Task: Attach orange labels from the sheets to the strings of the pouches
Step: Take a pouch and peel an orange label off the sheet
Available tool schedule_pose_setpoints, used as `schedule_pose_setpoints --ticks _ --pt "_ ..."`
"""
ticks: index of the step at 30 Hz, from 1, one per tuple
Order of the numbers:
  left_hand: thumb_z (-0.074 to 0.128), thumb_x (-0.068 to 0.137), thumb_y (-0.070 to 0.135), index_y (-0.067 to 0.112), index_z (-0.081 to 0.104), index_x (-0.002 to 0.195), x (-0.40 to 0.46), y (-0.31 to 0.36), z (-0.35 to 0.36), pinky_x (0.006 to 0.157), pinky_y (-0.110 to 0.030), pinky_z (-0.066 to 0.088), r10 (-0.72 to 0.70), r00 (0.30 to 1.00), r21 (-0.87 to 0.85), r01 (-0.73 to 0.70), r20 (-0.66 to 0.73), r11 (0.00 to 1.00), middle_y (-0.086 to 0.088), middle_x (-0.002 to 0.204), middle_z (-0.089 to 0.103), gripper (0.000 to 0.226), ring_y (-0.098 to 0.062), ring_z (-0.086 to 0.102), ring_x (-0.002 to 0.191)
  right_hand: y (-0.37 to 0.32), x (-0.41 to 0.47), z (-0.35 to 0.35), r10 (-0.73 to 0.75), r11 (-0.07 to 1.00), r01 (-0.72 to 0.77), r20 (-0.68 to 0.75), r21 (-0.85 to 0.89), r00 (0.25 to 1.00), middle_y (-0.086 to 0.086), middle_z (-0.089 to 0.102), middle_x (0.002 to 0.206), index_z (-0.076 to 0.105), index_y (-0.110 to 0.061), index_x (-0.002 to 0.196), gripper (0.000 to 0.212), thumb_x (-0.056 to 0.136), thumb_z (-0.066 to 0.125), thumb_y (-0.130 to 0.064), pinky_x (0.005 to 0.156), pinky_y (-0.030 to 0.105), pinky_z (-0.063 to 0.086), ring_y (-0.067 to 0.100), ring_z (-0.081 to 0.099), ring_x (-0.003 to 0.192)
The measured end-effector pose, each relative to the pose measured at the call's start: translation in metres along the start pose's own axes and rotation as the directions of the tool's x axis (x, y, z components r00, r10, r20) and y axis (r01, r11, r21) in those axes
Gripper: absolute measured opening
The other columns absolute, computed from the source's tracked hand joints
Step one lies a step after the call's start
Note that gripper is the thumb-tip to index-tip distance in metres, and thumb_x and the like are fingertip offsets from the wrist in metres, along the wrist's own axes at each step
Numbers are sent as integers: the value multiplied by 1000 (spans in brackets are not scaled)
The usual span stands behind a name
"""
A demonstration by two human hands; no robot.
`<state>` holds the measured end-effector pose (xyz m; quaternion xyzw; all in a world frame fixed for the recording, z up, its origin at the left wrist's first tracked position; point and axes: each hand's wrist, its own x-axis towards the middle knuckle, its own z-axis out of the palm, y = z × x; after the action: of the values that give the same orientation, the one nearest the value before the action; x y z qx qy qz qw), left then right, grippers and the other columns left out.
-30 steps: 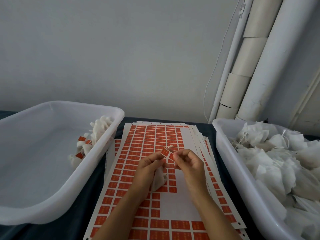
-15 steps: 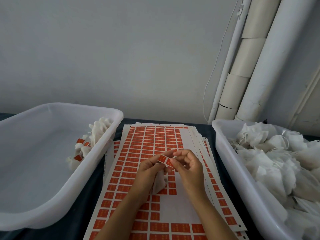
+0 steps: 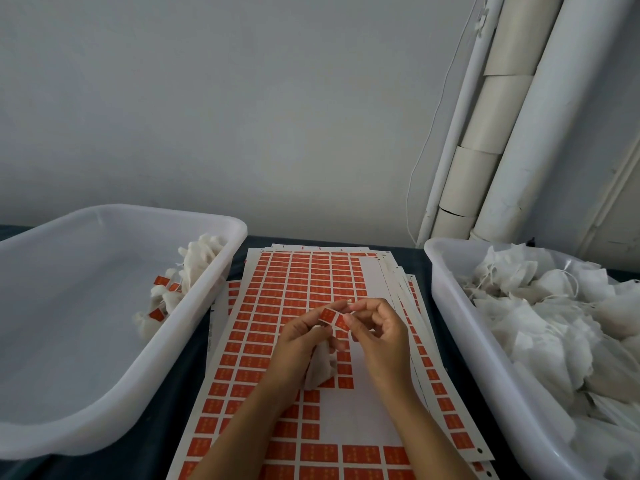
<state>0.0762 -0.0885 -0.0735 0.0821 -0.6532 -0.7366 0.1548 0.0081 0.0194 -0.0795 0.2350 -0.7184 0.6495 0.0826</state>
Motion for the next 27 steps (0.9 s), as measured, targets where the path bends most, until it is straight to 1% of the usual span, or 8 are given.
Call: schedule_pose_setpoints --ticks 9,14,18,23,27 --pt "43 96 2 29 68 110 1 -2 -2 65 -26 55 7 1000 24 -7 17 1000 -7 80 71 40 -15 64 65 2 1 -1 4 1000 -5 -6 -28 1000 -20 65 80 59 -31 83 15 83 69 -20 63 7 49 -4 61 82" --pt "44 96 3 30 69 110 1 -3 -2 64 -28 54 10 1000 19 -10 25 1000 -6 77 70 40 -17 64 65 2 1 -1 -2 999 2 -1 -40 1000 -20 64 79 59 -31 83 15 83 69 -19 63 8 50 -4 61 80" --pt "44 95 3 31 69 109 0 -2 -2 62 -29 55 12 999 8 -12 32 1000 -8 78 70 41 -17 64 64 2 1 -2 -5 999 5 3 -54 1000 -19 65 81 59 -31 83 15 83 69 -19 64 10 51 -2 62 80" --pt "45 95 3 34 70 108 -1 -2 -1 63 -29 55 9 999 15 -10 31 1000 -11 79 69 41 -17 63 64 2 1 -2 -7 998 7 3 -64 1000 -19 65 80 59 -31 83 15 83 68 -19 63 10 50 -2 62 80" --pt "50 95 8 31 71 106 -2 0 1 61 -25 54 23 999 6 -23 24 1000 -4 80 71 33 -14 65 63 2 1 -2 -14 998 15 4 -67 1000 -19 65 81 59 -32 82 15 83 69 -19 62 9 50 -1 62 79"
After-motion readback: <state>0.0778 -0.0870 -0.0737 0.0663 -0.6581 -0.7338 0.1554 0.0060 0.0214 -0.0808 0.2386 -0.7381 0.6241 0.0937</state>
